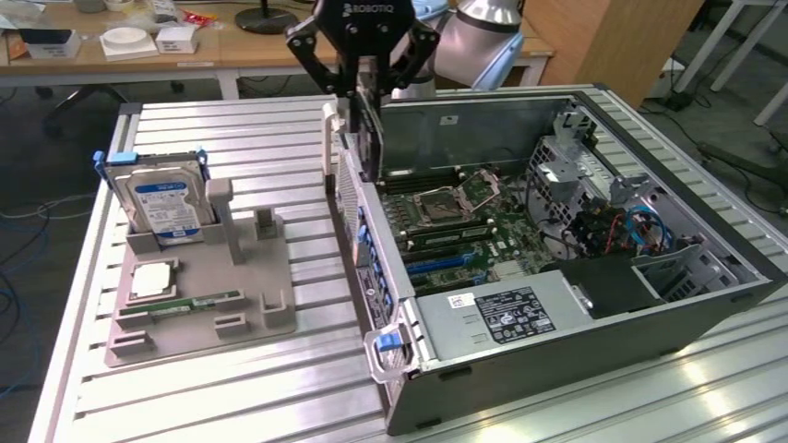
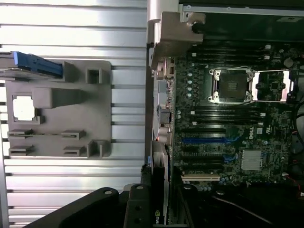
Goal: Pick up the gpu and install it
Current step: 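Pick up the gpu and move the gpu toward the slot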
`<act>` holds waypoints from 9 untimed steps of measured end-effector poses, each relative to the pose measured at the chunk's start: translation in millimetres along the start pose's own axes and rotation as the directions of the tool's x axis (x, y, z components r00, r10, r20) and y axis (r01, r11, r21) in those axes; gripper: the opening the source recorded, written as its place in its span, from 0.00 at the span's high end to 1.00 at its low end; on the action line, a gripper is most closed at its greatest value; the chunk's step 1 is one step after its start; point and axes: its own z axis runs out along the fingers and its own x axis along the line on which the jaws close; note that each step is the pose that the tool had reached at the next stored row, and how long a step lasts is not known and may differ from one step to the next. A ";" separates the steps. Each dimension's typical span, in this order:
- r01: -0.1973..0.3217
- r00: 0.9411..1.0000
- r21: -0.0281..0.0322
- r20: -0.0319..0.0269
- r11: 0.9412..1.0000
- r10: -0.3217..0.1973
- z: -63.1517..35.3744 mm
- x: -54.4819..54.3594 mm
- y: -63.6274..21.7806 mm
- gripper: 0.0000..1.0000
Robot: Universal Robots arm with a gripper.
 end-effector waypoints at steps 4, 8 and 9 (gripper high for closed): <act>0.000 1.000 0.000 0.000 1.000 0.000 0.7 -12.6 0.1 0.74; 0.000 1.000 0.000 0.000 1.000 0.000 1.3 -25.2 0.2 0.74; 0.000 1.000 0.000 0.000 1.000 0.000 1.4 -28.6 0.2 0.74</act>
